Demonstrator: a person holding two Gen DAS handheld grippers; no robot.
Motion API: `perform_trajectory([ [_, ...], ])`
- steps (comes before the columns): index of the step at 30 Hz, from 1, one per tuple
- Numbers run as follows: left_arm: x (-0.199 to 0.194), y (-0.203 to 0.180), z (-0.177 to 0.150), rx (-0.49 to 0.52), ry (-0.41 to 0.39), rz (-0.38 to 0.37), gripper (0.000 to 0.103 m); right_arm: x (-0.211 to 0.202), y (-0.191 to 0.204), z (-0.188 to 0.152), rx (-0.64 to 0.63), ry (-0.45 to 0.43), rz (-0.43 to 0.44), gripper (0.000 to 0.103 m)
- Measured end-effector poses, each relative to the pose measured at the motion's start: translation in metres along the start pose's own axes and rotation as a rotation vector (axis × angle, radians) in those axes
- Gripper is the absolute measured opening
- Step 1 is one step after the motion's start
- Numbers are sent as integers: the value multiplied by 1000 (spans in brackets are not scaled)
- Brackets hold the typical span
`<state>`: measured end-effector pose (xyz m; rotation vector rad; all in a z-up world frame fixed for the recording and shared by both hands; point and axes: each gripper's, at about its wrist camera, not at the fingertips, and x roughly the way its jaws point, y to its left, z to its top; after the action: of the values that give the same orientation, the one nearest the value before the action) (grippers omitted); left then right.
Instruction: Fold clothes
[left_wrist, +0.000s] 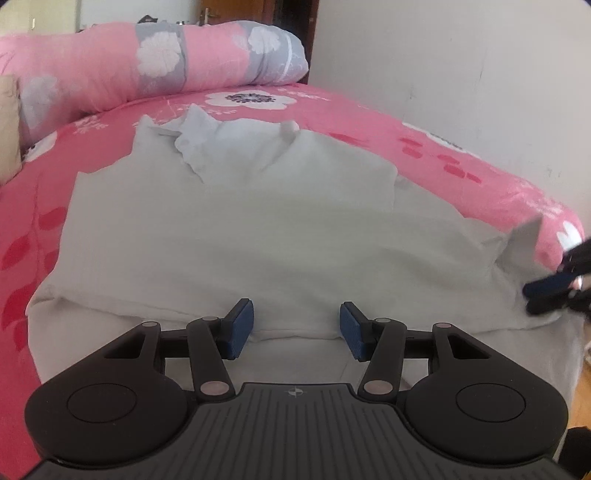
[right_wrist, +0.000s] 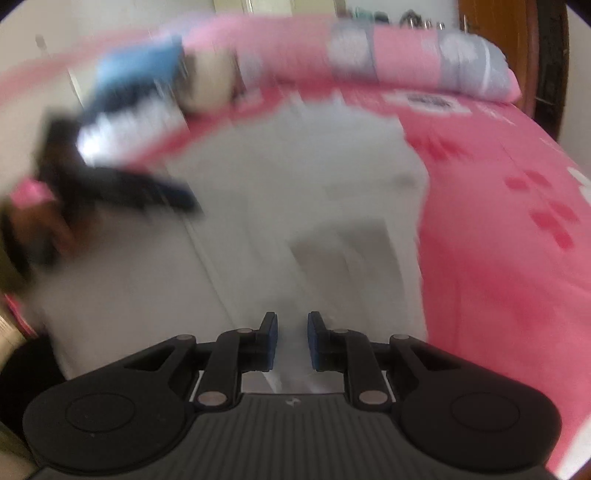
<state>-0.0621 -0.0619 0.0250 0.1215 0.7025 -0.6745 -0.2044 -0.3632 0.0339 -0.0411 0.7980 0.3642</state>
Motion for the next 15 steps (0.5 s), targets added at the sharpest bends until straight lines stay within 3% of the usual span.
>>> perform_trajectory([
  [2,-8,-1,1,0,-30,13,52,-10,0,4,14,-45,3,19],
  [6,-18,-7,5,1,-70,20,56,-34,-7,30,67,-218,16,20],
  [9,-14,-12,4,-3,-47,35,57,-38,-10,43,115,-321,-18,39],
  [11,-9,-13,-1,-10,-23,50,57,-32,-15,45,170,-332,-77,39],
  [15,-6,-8,-13,-45,-18,58,57,-10,-19,27,201,-264,-161,39],
])
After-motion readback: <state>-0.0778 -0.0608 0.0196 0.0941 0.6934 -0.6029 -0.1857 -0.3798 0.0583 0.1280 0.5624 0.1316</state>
